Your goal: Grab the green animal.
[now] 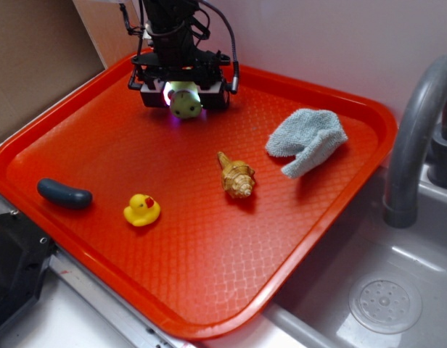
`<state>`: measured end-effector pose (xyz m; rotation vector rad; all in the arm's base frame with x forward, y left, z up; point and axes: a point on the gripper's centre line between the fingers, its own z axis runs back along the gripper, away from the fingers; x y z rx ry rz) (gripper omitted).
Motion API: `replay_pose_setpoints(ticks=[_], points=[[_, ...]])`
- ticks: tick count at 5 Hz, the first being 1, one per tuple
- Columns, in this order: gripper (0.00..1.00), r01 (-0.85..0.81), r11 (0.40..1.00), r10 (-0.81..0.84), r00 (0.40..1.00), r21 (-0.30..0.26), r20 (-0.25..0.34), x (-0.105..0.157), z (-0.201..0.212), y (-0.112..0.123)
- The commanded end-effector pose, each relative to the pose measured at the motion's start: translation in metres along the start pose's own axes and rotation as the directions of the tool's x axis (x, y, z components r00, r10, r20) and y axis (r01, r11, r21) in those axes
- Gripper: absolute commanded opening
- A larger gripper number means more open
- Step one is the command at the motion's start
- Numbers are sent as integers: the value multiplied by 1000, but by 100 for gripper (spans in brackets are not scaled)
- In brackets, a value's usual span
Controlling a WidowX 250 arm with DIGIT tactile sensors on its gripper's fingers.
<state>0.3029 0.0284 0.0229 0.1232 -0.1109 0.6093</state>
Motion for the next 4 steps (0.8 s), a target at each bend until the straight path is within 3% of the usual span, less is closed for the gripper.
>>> replay_pose_setpoints(ticks=[1,2,3,4], points=[[0,214,973,-208,975,-91,74,1,48,7],[0,265,953,-252,962,-148,101,-6,90,12],[0,322,931,-314,947,-170,73,-17,119,14],[0,407,873,-429,903,-270,-28,-37,154,19]])
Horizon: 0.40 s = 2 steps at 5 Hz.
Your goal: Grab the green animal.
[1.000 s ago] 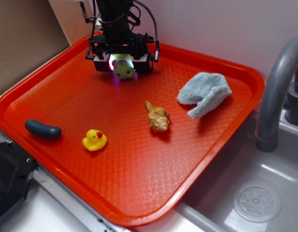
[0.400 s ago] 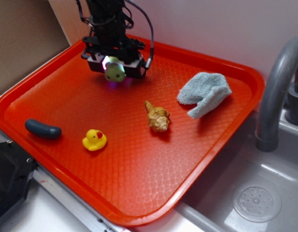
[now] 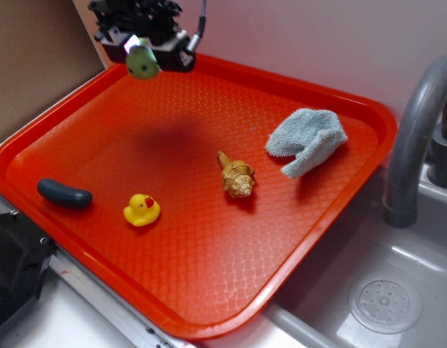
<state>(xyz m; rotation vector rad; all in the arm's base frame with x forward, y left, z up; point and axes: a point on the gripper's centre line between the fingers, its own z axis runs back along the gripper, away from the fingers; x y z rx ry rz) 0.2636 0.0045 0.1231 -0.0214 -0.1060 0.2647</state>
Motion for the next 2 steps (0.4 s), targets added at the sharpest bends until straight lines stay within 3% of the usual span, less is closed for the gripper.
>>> replay_pose_setpoints(ticks=[1,2], points=[[0,76,995,-77,997,-65,-24,-21,66,-4],[0,113,990,-119,991,-86,-67,-20,61,-4]])
